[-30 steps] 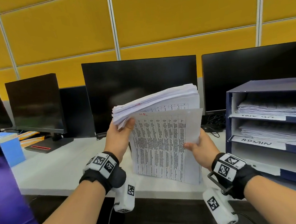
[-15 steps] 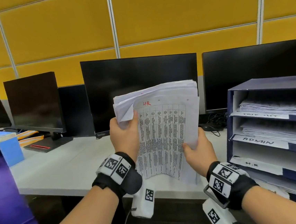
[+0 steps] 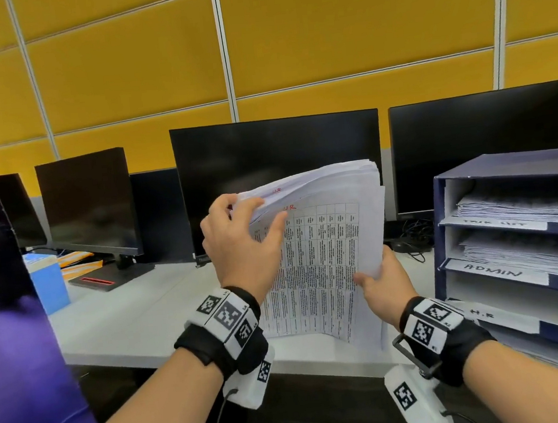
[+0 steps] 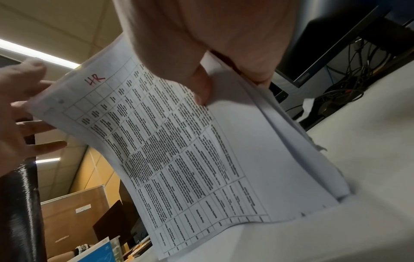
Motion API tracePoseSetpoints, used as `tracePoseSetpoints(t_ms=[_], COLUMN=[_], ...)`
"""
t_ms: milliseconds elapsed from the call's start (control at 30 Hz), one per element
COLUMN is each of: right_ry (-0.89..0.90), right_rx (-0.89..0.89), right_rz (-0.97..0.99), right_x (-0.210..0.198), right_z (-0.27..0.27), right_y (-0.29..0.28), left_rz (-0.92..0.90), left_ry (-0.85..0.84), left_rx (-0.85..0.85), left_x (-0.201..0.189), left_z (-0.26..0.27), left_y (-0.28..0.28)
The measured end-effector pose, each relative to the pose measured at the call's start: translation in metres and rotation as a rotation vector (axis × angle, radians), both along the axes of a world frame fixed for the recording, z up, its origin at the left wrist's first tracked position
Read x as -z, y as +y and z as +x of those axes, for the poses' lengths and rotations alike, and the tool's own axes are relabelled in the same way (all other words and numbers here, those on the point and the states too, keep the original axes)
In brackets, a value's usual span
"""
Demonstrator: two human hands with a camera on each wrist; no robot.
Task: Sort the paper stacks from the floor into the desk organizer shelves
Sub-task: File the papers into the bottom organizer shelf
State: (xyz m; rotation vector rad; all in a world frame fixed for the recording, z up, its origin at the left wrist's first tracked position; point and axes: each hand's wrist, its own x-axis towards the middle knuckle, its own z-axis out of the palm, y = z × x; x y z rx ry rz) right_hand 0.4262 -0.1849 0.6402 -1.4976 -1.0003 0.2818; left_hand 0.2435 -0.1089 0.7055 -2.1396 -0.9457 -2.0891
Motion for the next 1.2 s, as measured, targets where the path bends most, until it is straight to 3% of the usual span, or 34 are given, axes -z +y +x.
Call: tracePoseSetpoints(t_ms=[267, 400, 633, 733, 833, 900, 1000, 1200], right_ry=[0.0, -0.006, -0.045, -0.052, -0.023, -0.014, 0.006, 0.031], right_rx=[0.002, -0.008, -0.04, -0.044, -0.04, -0.035, -0.033, -0.021], right_rz=[-0.066, -0.079, -0.112, -0.117, -0.127, -0.13, -0.127, -0.133], right_x=[-0.003, -0.003, 0.0, 0.002, 0.002, 0.003, 0.003, 0.001], right_z=[0.007, 0.011, 0.018, 0.023, 0.026, 0.028, 0.029, 0.029], right_y=[0.004, 0.006, 0.017, 0.021, 0.021, 0.022, 0.024, 0.023], left_rz=[0.002, -0.145, -0.325, -0.276, -0.254, -0.274, -0.267, 0.063], left_ry=[0.036, 0.0, -0.096, -0.076, -0.049, 0.012, 0.148, 0.083], left_rx=[-0.063, 0.054, 0.091, 0.083, 0.186, 0.245, 0.201, 0.053], left_x=[-0.015, -0.028, -0.034, -0.025, -0.017, -0.012, -0.006, 0.0], left_z=[-0.014, -0.022, -0.026, -0.025, -0.024, -0.025, -0.027, -0.027], left_y=[0.011, 0.011, 0.019, 0.021, 0.023, 0.027, 0.035, 0.045])
